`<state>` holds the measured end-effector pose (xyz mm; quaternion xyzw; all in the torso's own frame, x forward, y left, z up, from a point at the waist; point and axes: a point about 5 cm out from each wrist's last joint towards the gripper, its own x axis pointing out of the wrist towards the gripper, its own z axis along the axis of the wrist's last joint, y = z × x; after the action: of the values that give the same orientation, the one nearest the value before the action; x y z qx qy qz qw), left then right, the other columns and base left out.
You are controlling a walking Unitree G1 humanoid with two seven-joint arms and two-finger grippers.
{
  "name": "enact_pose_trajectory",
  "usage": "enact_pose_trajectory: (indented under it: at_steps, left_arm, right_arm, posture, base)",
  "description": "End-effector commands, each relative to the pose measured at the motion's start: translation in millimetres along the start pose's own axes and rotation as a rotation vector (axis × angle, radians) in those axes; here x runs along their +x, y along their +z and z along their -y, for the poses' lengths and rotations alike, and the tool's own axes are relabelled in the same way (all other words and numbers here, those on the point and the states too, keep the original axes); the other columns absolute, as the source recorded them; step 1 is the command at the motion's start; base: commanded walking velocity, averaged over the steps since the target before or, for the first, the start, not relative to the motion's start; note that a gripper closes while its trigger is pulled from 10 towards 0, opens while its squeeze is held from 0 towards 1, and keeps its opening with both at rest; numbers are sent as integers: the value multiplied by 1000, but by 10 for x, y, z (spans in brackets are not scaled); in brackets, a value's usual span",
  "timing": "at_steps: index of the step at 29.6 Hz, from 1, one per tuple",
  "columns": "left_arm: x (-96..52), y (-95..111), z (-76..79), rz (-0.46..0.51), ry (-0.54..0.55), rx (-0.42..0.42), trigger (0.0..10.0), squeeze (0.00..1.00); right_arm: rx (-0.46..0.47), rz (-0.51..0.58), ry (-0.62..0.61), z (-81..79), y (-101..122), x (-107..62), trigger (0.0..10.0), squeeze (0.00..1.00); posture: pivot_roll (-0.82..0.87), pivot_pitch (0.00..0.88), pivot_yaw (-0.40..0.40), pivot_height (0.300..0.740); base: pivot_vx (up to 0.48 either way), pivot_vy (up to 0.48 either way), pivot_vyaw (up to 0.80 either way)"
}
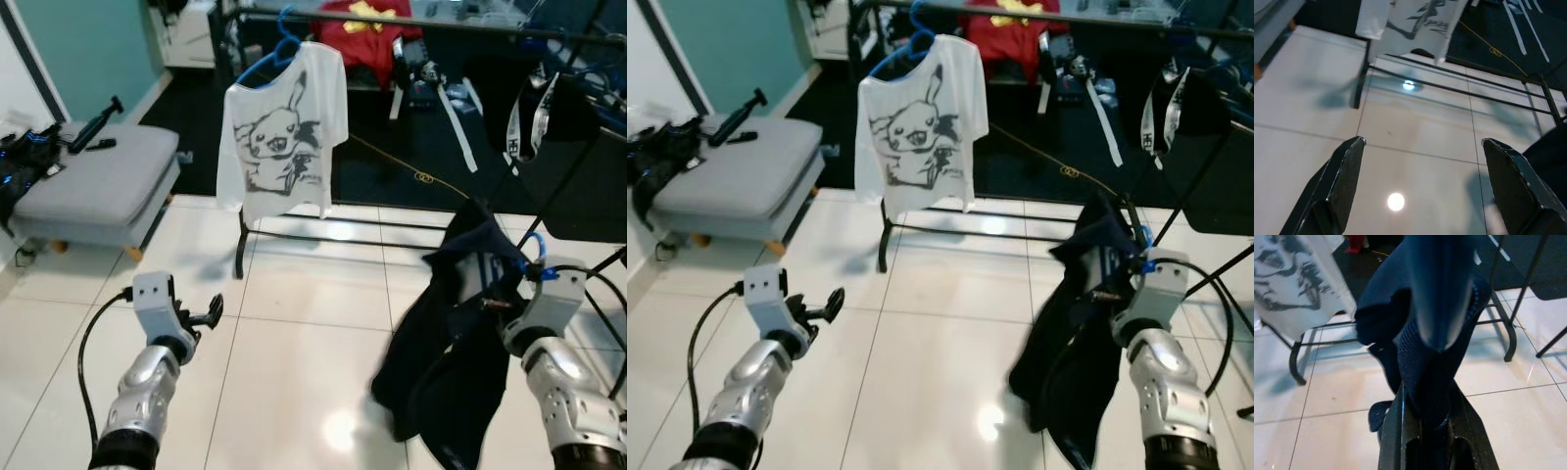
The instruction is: Hang hanger
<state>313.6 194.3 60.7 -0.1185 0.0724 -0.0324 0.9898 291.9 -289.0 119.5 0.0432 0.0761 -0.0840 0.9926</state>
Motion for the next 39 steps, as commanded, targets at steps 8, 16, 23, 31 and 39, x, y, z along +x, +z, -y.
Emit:
enact_pose_trajectory:
  at_steps: [8,16,23,31,39]
  left_arm:
    - [0,-11,-48,-15,21,26,10000,0]
    - [5,-8,-47,-16,19,29,10000,0]
    - [12,-12,-17,-14,5,30,10000,0]
    - [21,-17,27,-11,-13,29,10000,0]
    - [26,-18,29,-10,-14,26,10000,0]
  right_arm:
    - [-43,94,89,-80,196,-24,10000,0]
    - [-47,105,61,-63,225,-13,10000,0]
    - [-46,106,20,-27,243,16,10000,0]
    - [-36,95,-17,31,267,40,10000,0]
    - [-31,101,-18,40,295,46,10000,0]
  posture:
    - [-32,126,0,740]
    - [-34,125,3,740]
    - [-33,125,3,740]
    - [-34,125,2,740]
    - [-34,129,-1,740]
  base:
    - [344,0,582]
    - [345,0,95]
    - [344,0,0]
    - [345,0,-600]
    - [345,0,-800]
